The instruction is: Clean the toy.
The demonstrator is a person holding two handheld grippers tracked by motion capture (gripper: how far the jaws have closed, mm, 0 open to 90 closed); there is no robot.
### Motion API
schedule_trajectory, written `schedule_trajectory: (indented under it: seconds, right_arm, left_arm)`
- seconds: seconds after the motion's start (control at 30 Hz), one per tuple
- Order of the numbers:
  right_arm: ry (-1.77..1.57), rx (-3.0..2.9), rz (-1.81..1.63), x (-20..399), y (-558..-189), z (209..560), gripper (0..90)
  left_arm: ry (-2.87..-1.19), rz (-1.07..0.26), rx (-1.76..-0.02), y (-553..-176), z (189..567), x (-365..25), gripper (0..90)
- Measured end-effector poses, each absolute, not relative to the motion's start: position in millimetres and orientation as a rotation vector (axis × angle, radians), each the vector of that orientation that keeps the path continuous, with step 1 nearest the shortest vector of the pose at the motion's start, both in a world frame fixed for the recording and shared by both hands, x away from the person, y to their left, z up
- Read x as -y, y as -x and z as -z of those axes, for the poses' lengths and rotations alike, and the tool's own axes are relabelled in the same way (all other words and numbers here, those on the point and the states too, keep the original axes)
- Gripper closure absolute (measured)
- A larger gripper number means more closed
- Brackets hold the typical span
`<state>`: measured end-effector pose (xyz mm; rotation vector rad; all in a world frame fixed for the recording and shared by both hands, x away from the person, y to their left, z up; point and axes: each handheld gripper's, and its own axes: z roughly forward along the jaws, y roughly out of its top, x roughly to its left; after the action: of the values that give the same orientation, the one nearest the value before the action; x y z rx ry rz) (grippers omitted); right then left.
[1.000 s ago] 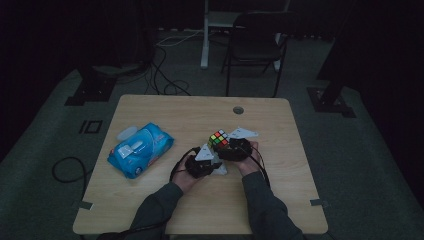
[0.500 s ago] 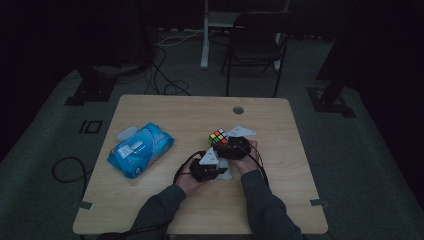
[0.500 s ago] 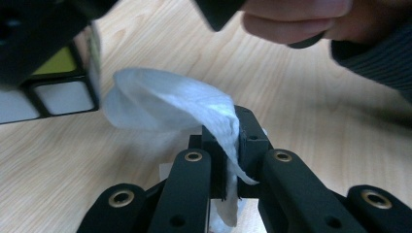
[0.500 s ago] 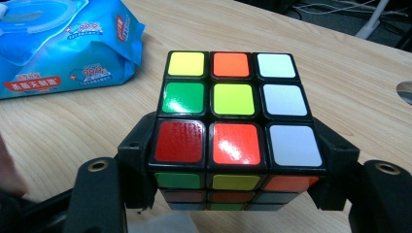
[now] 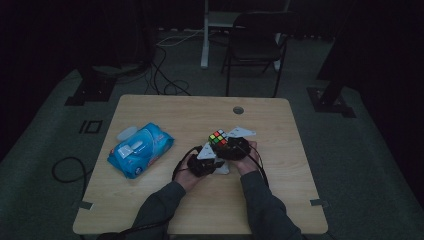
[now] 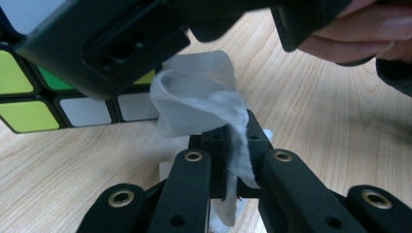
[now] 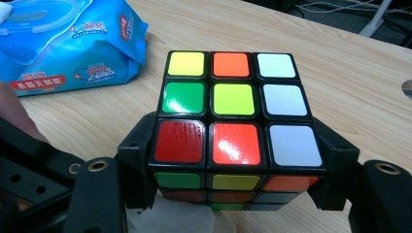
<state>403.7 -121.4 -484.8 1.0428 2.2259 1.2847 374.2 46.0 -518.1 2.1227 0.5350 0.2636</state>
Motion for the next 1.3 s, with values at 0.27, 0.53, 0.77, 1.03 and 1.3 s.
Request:
schedule_trajectory:
  seconds: [0.27, 0.53, 0.77, 1.03, 1.3]
  right_arm:
    - [-1.046, -2.229, -1.287, 120.9, -403.6, 485.9, 34.1]
    - [-1.059, -2.225, -1.299, 123.0, -403.1, 485.3, 34.1]
    - [-1.059, -2.216, -1.298, 126.7, -403.5, 484.0, 34.1]
    - [-1.06, -2.214, -1.297, 127.5, -403.6, 483.9, 34.1]
    - [-1.07, -2.212, -1.305, 125.0, -403.7, 484.4, 34.1]
  left_arm:
    - [-2.095, -0.262, -0.539, -375.7, 513.7, -41.2, 86.4]
    - [-2.092, -0.271, -0.547, -377.5, 513.9, -40.3, 86.4]
    - [-2.094, -0.28, -0.569, -377.2, 516.8, -46.2, 86.4]
    - [-2.077, -0.286, -0.584, -377.3, 516.1, -48.4, 86.3]
    - [-2.066, -0.29, -0.584, -377.9, 513.9, -46.7, 86.3]
